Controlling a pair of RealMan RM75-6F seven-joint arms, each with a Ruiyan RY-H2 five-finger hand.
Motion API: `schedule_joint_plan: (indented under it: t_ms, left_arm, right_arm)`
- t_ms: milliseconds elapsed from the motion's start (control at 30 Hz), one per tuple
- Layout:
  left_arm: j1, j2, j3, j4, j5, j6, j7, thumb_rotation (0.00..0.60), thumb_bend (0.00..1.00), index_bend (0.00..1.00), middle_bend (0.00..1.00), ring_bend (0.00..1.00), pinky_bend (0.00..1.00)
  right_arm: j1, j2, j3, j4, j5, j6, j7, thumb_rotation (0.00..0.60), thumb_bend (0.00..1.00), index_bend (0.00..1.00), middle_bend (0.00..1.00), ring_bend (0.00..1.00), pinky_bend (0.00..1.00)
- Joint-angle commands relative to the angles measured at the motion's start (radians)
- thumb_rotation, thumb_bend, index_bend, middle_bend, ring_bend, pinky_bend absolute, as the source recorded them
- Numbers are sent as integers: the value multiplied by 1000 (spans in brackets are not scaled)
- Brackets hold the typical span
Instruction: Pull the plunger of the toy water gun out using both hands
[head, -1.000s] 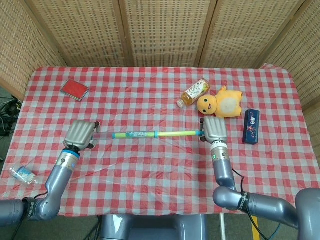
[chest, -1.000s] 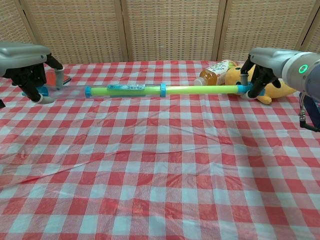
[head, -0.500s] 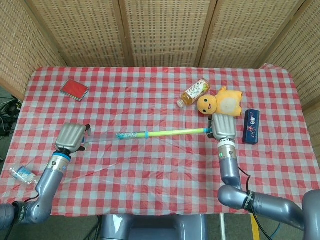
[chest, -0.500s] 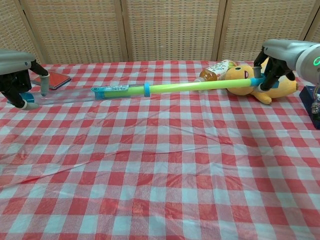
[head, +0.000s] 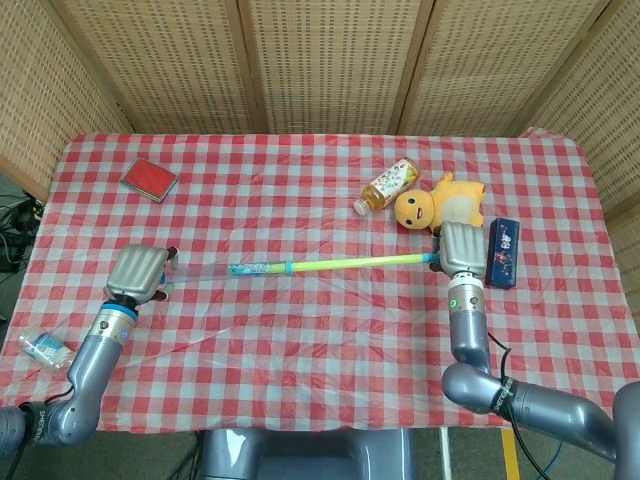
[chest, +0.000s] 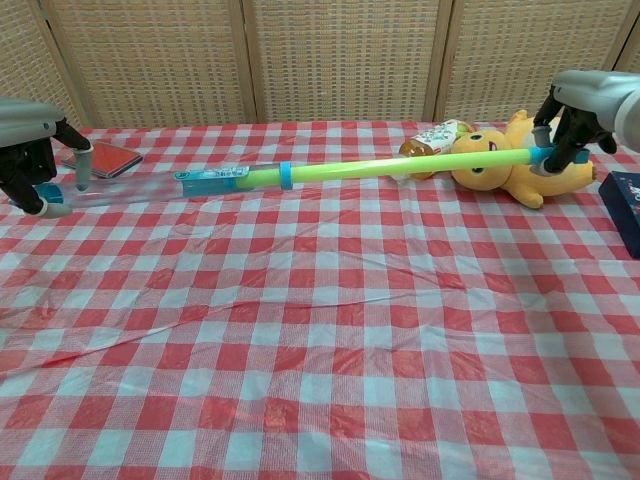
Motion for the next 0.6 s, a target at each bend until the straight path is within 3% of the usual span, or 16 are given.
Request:
schedule_joint_plan:
  t_ms: [33,267,433,533,600]
  left_arm:
    - [1,1,-2,1,2,-1,-1,600,522,609,916,774,696]
    - [4,-10,-10,16,16,-2,-4,600,514,591,904,769,675]
    - [6,-22,-12,20,32,6,3,600,435,453,777,656,593]
    - [5,-17,-11,9,30,0,12,600,319,364,642,533,515]
    - [5,-13,-10,1,26,-6,15,600,251,294,504,422,431]
  right_arm:
    - [-1,1,2,8,6,-2,-2,600,500,797,1000,1000,793]
    - [-7,8,0,7,10,-12,1,600,487,780,1000,1000,789]
    - [-11,7,-7,12,4,-13,1,600,411,725,985,972,757]
    - [-12,8,-18,19,-13,-11,-3,600,352,626,867,859,668]
    - [-14,8,-22,23,-15,-11,-8,600,324,520,712,726,538]
